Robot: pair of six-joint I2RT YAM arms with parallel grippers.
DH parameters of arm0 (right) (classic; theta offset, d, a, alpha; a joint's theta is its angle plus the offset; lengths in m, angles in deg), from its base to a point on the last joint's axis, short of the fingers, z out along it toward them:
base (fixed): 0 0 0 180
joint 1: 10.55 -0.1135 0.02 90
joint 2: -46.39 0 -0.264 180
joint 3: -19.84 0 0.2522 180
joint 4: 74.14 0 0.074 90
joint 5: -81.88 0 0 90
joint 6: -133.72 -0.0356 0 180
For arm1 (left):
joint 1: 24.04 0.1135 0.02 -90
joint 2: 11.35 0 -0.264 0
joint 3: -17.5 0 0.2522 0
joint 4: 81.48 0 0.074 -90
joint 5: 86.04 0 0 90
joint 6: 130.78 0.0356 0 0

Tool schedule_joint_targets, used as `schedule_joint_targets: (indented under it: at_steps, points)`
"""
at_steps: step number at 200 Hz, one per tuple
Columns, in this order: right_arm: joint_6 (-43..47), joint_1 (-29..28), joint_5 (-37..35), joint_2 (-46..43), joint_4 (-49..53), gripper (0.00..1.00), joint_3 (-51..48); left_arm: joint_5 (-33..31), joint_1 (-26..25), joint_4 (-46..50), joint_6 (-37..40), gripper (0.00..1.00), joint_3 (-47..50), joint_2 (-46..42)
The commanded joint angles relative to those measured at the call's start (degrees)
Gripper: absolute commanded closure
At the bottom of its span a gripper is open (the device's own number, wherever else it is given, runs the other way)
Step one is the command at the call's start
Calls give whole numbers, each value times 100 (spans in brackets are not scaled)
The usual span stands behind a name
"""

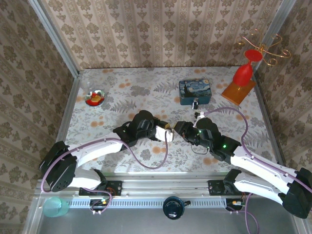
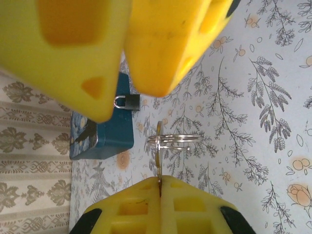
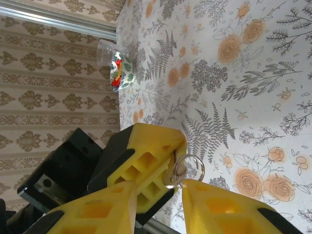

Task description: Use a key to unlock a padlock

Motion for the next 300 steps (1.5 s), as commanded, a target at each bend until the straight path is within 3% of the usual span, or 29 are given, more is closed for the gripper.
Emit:
schedule_joint_targets:
  at_steps: [1,108,126,208,244,277,300]
  points:
    - [-289,37,96,5,-157,71,-117,35,-71,57,156,100,-129,-24]
    - [-481,50,200,153,-211,75,-112,241,-130,-589,-276,100,179,-219]
    - [-480,54,234,172,-281,82,-104,241,-134,-628,-321,100,197,-220]
    - [-446,51,209,184,-263,96,-86,83,-143,-1025,-459,100,369,-211]
    - [-386,62,130,164,-263,100,-87,33,-134,-1155,-823,86,373,-215]
    - [-86,236,91,64,-437,100,-162,-419,-135,-1723,-1842,54,589,-393]
    - [143,458,327,-44,-1123,100,-362,-612,-99,-1402,-2677,53,566,-765]
